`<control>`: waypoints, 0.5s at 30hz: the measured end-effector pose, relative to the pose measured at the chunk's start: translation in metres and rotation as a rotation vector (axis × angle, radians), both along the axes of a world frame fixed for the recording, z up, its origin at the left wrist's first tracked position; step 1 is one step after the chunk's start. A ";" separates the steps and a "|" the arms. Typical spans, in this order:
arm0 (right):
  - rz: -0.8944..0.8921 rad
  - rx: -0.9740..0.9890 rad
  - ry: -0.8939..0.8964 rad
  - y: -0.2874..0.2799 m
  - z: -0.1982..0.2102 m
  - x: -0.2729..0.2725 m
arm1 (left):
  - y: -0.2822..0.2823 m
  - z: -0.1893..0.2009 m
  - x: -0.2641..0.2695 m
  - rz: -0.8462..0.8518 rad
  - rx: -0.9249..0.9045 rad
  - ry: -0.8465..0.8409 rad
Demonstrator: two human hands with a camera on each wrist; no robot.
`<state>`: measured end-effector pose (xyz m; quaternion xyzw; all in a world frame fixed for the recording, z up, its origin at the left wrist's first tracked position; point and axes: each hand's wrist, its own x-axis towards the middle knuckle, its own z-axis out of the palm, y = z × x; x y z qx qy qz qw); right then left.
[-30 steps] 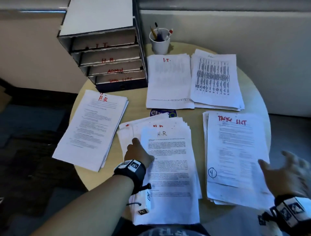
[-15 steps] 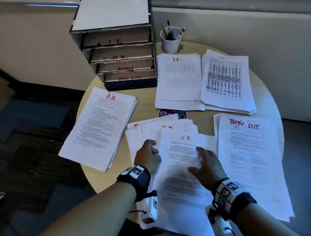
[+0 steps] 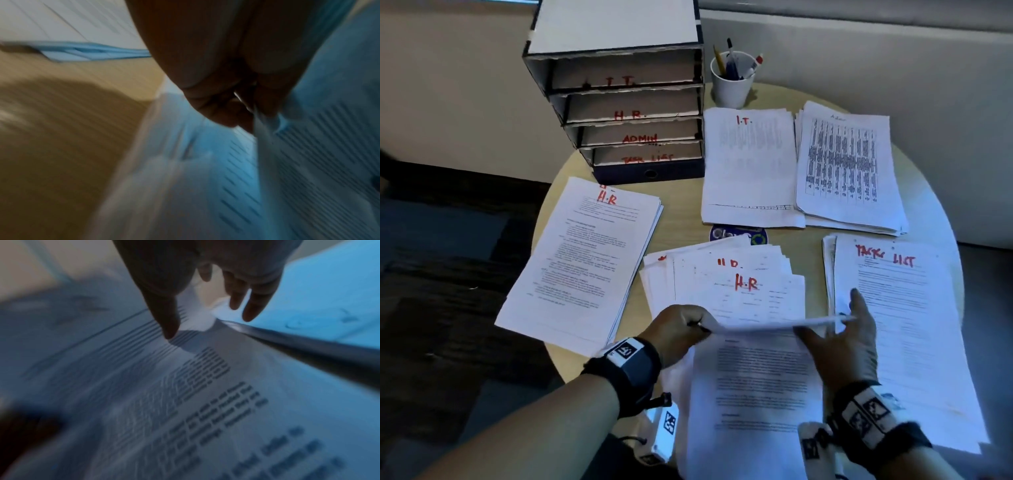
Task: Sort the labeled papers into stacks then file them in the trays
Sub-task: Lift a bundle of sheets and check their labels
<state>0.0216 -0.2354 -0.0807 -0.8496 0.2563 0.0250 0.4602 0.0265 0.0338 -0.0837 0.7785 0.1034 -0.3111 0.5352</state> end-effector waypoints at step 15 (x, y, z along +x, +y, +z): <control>0.091 0.273 0.088 -0.030 -0.006 -0.023 | -0.030 -0.002 0.045 -0.118 0.775 -0.065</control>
